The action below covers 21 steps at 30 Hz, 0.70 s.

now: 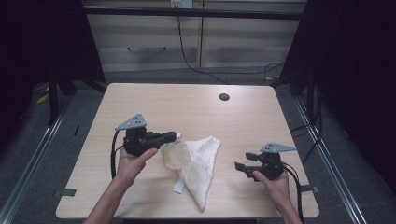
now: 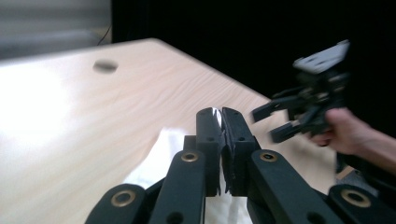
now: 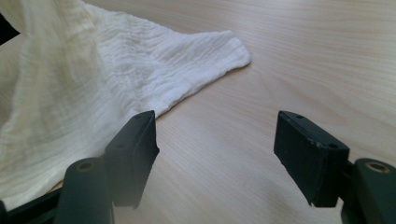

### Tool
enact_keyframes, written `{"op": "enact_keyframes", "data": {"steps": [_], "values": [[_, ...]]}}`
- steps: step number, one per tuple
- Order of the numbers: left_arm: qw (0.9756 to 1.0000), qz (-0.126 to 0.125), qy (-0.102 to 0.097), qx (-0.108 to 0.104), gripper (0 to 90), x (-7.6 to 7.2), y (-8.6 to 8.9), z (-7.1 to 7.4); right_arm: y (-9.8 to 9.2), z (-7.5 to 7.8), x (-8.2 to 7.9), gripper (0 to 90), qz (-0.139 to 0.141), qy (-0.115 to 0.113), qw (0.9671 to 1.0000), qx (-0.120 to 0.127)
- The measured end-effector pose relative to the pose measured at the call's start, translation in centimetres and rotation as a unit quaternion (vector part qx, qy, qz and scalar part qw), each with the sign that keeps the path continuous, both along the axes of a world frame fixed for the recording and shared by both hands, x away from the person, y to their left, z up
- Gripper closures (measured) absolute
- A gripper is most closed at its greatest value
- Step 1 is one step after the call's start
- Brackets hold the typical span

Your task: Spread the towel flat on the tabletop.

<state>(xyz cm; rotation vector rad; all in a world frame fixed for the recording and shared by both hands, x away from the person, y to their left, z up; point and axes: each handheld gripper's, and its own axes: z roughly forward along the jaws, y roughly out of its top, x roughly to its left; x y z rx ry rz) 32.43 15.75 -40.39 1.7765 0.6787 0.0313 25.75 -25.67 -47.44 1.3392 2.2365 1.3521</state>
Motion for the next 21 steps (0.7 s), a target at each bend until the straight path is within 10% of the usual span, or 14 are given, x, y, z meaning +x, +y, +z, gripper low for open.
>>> {"op": "enact_keyframes", "data": {"steps": [5, 21], "values": [[0.9981, 0.046, 0.04, 0.008, 86.7, 1.1, 2.0, -4.0, 0.8, 0.0, -0.1, 32.8, 0.018, -0.001, 0.9998, 0.002], [0.9901, 0.098, 0.092, 0.039, 86.6, 3.4, 4.5, -8.7, 6.6, -0.1, -1.7, 55.7, 0.154, 0.005, 0.988, 0.008]]}}
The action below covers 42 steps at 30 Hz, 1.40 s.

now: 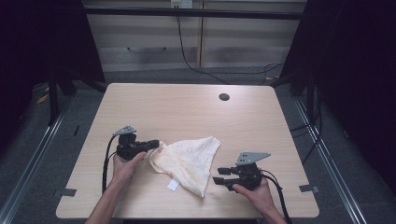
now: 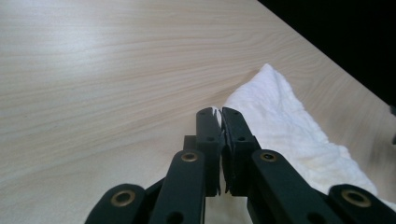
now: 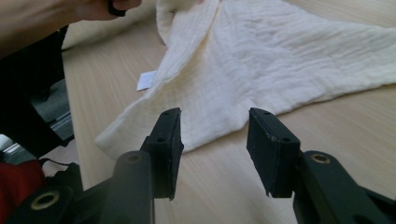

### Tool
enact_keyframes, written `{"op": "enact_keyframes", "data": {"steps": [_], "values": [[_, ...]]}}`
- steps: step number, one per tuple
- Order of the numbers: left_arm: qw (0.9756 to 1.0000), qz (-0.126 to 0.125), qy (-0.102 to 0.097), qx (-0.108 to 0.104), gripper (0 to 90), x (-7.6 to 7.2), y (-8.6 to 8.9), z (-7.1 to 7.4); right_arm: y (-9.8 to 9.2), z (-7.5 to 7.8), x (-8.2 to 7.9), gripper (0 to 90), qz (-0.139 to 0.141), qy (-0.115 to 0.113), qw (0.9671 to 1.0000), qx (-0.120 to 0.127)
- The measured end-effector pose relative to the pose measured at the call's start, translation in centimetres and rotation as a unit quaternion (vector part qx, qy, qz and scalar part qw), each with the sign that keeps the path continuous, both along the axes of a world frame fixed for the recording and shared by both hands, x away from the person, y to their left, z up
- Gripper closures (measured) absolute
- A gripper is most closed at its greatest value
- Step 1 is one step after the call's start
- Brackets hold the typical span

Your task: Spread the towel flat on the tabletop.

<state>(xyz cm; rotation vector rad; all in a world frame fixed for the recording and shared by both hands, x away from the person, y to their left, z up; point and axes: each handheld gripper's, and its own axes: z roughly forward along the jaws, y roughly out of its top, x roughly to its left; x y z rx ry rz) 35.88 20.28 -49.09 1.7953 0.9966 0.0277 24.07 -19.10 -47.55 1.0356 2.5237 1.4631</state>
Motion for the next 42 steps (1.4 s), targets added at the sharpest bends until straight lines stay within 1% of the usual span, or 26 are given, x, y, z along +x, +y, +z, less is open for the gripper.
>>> {"op": "enact_keyframes", "data": {"steps": [3, 5, 7, 10, 12, 14, 16, 19, 20, 21, 23, 25, 27, 29, 30, 31, 32, 34, 35, 36, 37, 39, 42], "values": [[1.0, 0.002, 0.0, -0.001, 86.6, 0.0, 0.1, -0.1, 0.3, 0.1, -0.2, 56.1, 0.01, 0.002, 0.9999, 0.011], [1.0, 0.001, 0.0, 0.001, 86.6, 0.0, 0.0, -0.1, 0.5, 0.2, -0.4, 57.2, 0.022, 0.001, 0.9996, 0.017], [1.0, 0.003, 0.002, 0.0, 86.6, 0.0, 0.0, -0.2, 1.0, 0.3, -0.8, 57.4, 0.032, 0.006, 0.9991, 0.026], [1.0, 0.002, 0.002, 0.002, 86.6, 0.0, 0.1, -0.2, 1.9, 0.2, -1.6, 57.0, 0.049, 0.006, 0.9985, 0.024], [1.0, 0.002, 0.002, 0.002, 86.5, 0.0, 0.2, -0.3, 2.3, 0.2, -1.9, 55.8, 0.058, 0.008, 0.9979, 0.028], [1.0, 0.003, 0.003, 0.001, 86.5, 0.0, 0.1, -0.3, 2.8, 0.1, -2.2, 53.2, 0.065, 0.008, 0.9977, 0.021], [1.0, 0.002, 0.0, 0.002, 86.5, -0.1, 0.1, -0.3, 3.1, 0.0, -2.2, 52.2, 0.074, 0.012, 0.997, 0.021], [1.0, 0.005, 0.0, 0.001, 86.4, 0.0, 0.2, -0.3, 3.5, -0.2, -2.3, 51.2, 0.083, 0.012, 0.9963, 0.018], [1.0, 0.006, 0.002, -0.001, 86.4, 0.0, 0.2, -0.3, 3.7, -0.4, -2.3, 51.2, 0.085, 0.015, 0.9961, 0.015], [1.0, 0.006, 0.002, -0.001, 86.4, -0.1, 0.2, -0.3, 3.8, -0.5, -2.3, 51.3, 0.087, 0.013, 0.996, 0.011], [1.0, 0.006, 0.0, -0.004, 86.3, -0.1, 0.2, -0.3, 4.0, -0.8, -2.3, 51.4, 0.09, 0.016, 0.9958, 0.008], [1.0, 0.006, -0.001, -0.005, 86.3, -0.1, 0.3, -0.2, 4.1, -1.1, -2.3, 53.0, 0.092, 0.019, 0.9956, -0.002], [1.0, 0.005, -0.001, -0.005, 86.2, -0.1, 0.3, -0.2, 4.2, -1.4, -2.2, 58.1, 0.091, 0.02, 0.9956, -0.006], [1.0, 0.006, -0.001, -0.006, 86.2, -0.1, 0.4, -0.2, 4.1, -1.4, -2.1, 66.2, 0.087, 0.016, 0.996, -0.008], [1.0, 0.006, -0.001, -0.008, 86.3, -0.1, 0.4, -0.2, 4.1, -1.4, -2.0, 70.2, 0.085, 0.019, 0.9962, -0.006], [1.0, 0.006, -0.001, -0.008, 86.2, -0.1, 0.4, -0.2, 4.0, -1.4, -2.0, 73.5, 0.083, 0.014, 0.9965, -0.007], [1.0, 0.007, -0.002, -0.007, 86.3, -0.1, 0.4, -0.2, 3.9, -1.3, -2.0, 77.0, 0.074, 0.013, 0.9971, -0.008], [1.0, 0.005, -0.003, -0.008, 86.2, -0.1, 0.4, -0.1, 3.7, -1.2, -1.8, 82.8, 0.071, 0.009, 0.9975, 0.0], [1.0, 0.004, -0.003, -0.008, 86.3, -0.1, 0.4, -0.1, 3.5, -1.1, -1.8, 83.7, 0.066, 0.007, 0.9978, 0.003], [1.0, 0.003, -0.004, -0.008, 86.3, -0.1, 0.5, -0.1, 3.3, -1.0, -1.7, 84.3, 0.063, 0.009, 0.998, 0.005], [0.9999, 0.005, -0.003, -0.013, 86.3, -0.2, 0.4, -0.1, 3.1, -1.0, -1.6, 84.7, 0.059, 0.007, 0.9982, 0.008], [0.9999, 0.002, -0.007, -0.012, 86.2, -0.2, 0.5, 0.0, 2.7, -0.8, -1.4, 84.9, 0.051, 0.007, 0.9986, 0.014], [0.9998, 0.0, -0.01, -0.015, 86.3, -0.3, 0.6, 0.2, 1.9, -0.3, -1.2, 85.4, 0.036, 0.0, 0.9991, 0.023]]}}
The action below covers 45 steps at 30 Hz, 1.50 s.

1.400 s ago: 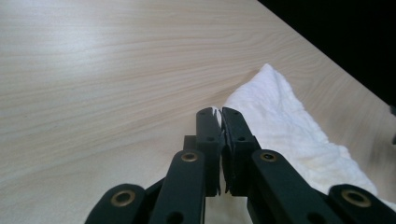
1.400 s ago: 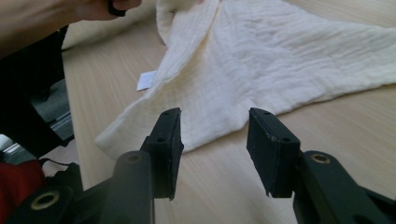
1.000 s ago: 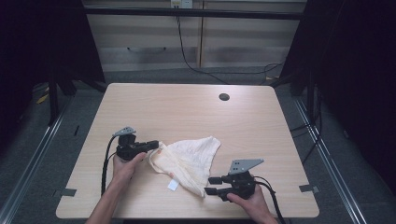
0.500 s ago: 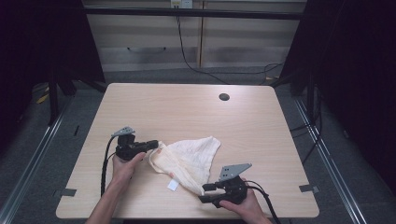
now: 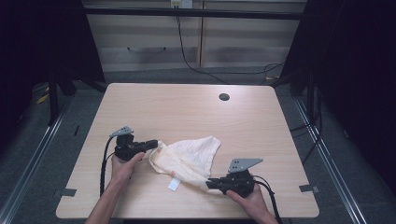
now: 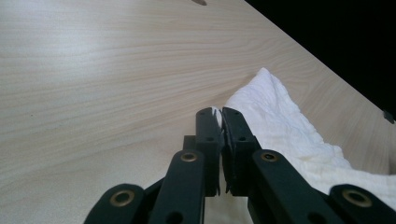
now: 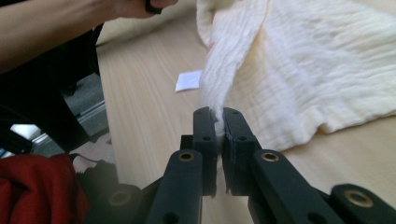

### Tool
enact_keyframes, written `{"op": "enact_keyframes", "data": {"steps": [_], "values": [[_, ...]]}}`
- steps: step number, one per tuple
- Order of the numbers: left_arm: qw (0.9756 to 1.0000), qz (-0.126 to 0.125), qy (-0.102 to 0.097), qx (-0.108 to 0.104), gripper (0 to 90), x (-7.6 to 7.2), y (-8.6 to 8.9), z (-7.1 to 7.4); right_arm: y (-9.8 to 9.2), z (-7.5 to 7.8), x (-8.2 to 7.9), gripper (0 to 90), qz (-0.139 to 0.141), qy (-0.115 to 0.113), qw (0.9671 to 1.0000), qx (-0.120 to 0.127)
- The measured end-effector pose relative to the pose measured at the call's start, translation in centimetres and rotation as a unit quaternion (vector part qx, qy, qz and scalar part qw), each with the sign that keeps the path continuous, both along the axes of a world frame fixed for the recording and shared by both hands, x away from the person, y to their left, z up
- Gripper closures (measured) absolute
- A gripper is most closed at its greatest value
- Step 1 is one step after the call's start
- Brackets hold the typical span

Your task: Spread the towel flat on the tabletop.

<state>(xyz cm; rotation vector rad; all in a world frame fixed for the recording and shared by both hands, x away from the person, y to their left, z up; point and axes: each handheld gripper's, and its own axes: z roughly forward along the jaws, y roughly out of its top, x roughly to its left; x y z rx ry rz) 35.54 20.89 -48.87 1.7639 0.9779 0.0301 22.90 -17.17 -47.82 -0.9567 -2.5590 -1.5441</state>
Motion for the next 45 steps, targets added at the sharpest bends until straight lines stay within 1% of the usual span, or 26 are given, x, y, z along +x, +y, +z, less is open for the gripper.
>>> {"op": "enact_keyframes", "data": {"steps": [4, 7, 9, 11, 13, 14, 15, 17, 18, 20, 21, 22, 23, 26, 28, 30, 32, 36, 40, 42, 44, 45], "values": [[0.9999, 0.002, -0.006, -0.008, 86.3, -0.2, 0.1, 0.3, -1.0, 0.7, 0.4, 85.8, -0.019, -0.01, 0.9997, 0.009], [0.9999, -0.004, -0.011, -0.01, 86.4, -0.4, 0.2, 0.7, -1.7, 1.2, 0.7, 85.9, -0.031, -0.017, 0.9993, 0.015], [0.9998, -0.006, -0.016, -0.01, 86.5, -0.6, 0.2, 1.2, -2.1, 1.6, 0.9, 86.0, -0.04, -0.023, 0.9988, 0.019], [0.9996, -0.01, -0.022, -0.017, 86.6, -0.8, 0.3, 1.8, -2.5, 2.1, 1.1, 86.0, -0.049, -0.031, 0.9981, 0.02], [0.9992, -0.011, -0.031, -0.023, 86.6, -1.1, 0.4, 2.5, -3.0, 2.8, 1.4, 86.1, -0.056, -0.039, 0.9974, 0.023], [0.9988, -0.012, -0.037, -0.029, 86.6, -1.2, 0.5, 2.8, -3.3, 3.1, 1.6, 86.1, -0.062, -0.043, 0.9969, 0.022], [0.9986, -0.012, -0.038, -0.034, 86.7, -1.3, 0.6, 3.0, -3.5, 3.5, 1.8, 86.2, -0.066, -0.047, 0.9964, 0.023], [0.9985, -0.012, -0.042, -0.033, 86.7, -1.4, 0.6, 3.3, -4.0, 4.3, 2.2, 86.3, -0.075, -0.057, 0.9952, 0.028], [0.998, -0.013, -0.05, -0.037, 86.6, -1.5, 0.8, 3.8, -4.2, 4.7, 2.4, 86.3, -0.08, -0.061, 0.9944, 0.031], [0.9972, -0.012, -0.058, -0.044, 86.7, -1.6, 0.9, 4.5, -4.5, 5.5, 2.9, 86.3, -0.087, -0.072, 0.9932, 0.032], [0.9966, -0.015, -0.066, -0.046, 86.7, -1.7, 1.0, 4.9, -4.6, 6.0, 3.2, 86.3, -0.089, -0.077, 0.9925, 0.031], [0.9966, -0.015, -0.066, -0.046, 86.7, -1.7, 1.0, 4.9, -4.6, 6.5, 3.4, 86.3, -0.092, -0.082, 0.9919, 0.031], [0.996, -0.014, -0.074, -0.047, 86.7, -1.9, 1.1, 5.7, -4.7, 7.0, 3.6, 86.3, -0.093, -0.087, 0.9913, 0.032], [0.9942, -0.019, -0.091, -0.054, 86.7, -2.3, 1.3, 6.9, -4.9, 8.7, 4.1, 86.4, -0.098, -0.103, 0.9892, 0.034], [0.9925, -0.023, -0.106, -0.056, 86.7, -2.5, 1.5, 7.9, -5.1, 9.7, 4.4, 86.3, -0.101, -0.113, 0.9879, 0.036], [0.9911, -0.025, -0.116, -0.06, 86.7, -2.7, 1.5, 8.7, -5.3, 10.4, 4.7, 86.4, -0.102, -0.117, 0.9868, 0.045], [0.9896, -0.027, -0.127, -0.063, 86.7, -2.8, 1.4, 9.6, -5.4, 11.0, 4.9, 86.4, -0.106, -0.122, 0.9857, 0.048], [0.9874, -0.03, -0.142, -0.064, 86.7, -2.9, 1.3, 11.2, -5.7, 12.3, 5.2, 86.5, -0.111, -0.133, 0.9835, 0.051], [0.9843, -0.035, -0.159, -0.069, 86.8, -3.1, 1.1, 12.9, -6.1, 14.0, 5.2, 86.5, -0.118, -0.15, 0.9797, 0.06], [0.9826, -0.038, -0.171, -0.061, 86.7, -3.3, 1.0, 13.8, -6.2, 14.8, 5.1, 86.6, -0.12, -0.159, 0.978, 0.063], [0.9808, -0.045, -0.177, -0.07, 86.8, -3.5, 1.0, 14.1, -6.4, 15.5, 5.1, 86.6, -0.122, -0.166, 0.9765, 0.062], [0.9808, -0.043, -0.177, -0.069, 86.8, -3.6, 1.0, 14.2, -6.6, 15.6, 5.1, 86.7, -0.124, -0.168, 0.9758, 0.066]]}}
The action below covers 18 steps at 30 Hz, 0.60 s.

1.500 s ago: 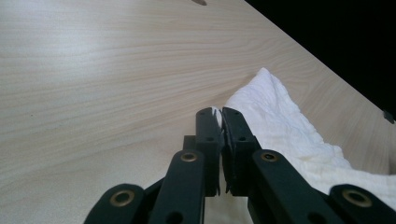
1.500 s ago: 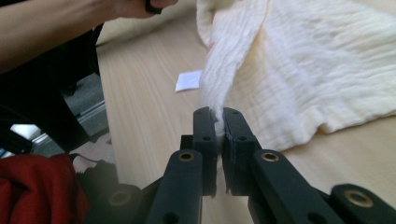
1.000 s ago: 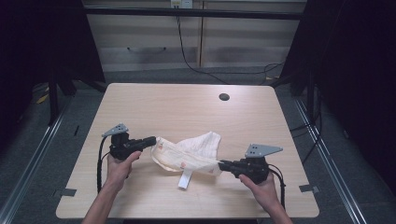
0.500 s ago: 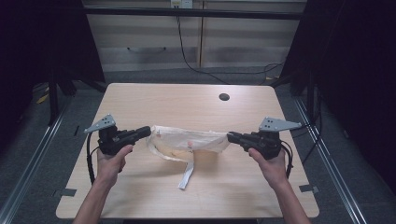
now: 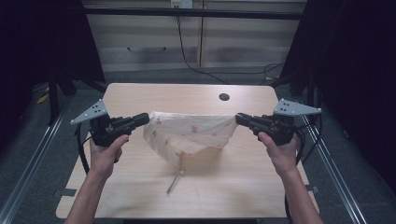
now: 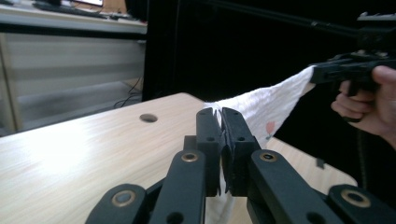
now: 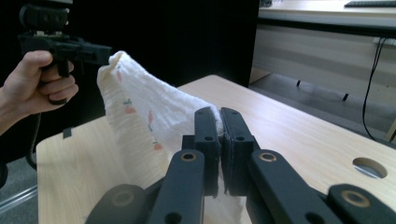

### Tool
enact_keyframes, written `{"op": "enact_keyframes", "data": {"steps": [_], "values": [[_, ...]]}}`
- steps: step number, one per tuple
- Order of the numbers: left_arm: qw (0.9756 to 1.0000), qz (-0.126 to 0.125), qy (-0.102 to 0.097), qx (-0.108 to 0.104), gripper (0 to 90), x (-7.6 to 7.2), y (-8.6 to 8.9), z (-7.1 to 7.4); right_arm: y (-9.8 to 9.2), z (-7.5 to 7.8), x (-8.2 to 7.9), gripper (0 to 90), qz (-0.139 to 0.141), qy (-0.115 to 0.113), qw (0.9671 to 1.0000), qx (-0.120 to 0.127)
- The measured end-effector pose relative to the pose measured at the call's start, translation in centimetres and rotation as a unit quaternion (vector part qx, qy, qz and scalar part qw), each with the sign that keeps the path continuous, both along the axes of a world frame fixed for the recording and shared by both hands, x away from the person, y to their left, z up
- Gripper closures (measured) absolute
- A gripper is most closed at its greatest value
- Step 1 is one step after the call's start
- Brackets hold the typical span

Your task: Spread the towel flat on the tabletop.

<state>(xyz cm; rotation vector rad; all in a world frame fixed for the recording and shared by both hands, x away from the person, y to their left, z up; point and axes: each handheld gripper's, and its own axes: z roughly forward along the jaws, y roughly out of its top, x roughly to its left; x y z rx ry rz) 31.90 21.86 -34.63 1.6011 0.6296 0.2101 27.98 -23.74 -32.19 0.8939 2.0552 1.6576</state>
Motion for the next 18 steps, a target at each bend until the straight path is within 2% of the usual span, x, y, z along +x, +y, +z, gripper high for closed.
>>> {"op": "enact_keyframes", "data": {"steps": [7, 13, 18], "values": [[0.9999, -0.007, -0.011, -0.005, 86.9, -0.3, 0.1, 1.1, -0.3, 0.8, 0.0, 86.9, -0.001, -0.007, 1.0, 0.003], [0.9996, -0.014, -0.024, -0.008, 86.9, -0.6, 0.2, 2.6, -0.5, 2.4, -0.5, 86.9, 0.001, -0.026, 0.9996, 0.007], [0.9993, -0.019, -0.03, -0.009, 86.9, -1.3, 0.1, 3.0, -0.5, 2.8, -1.2, 86.9, 0.004, -0.031, 0.9995, 0.003]]}}
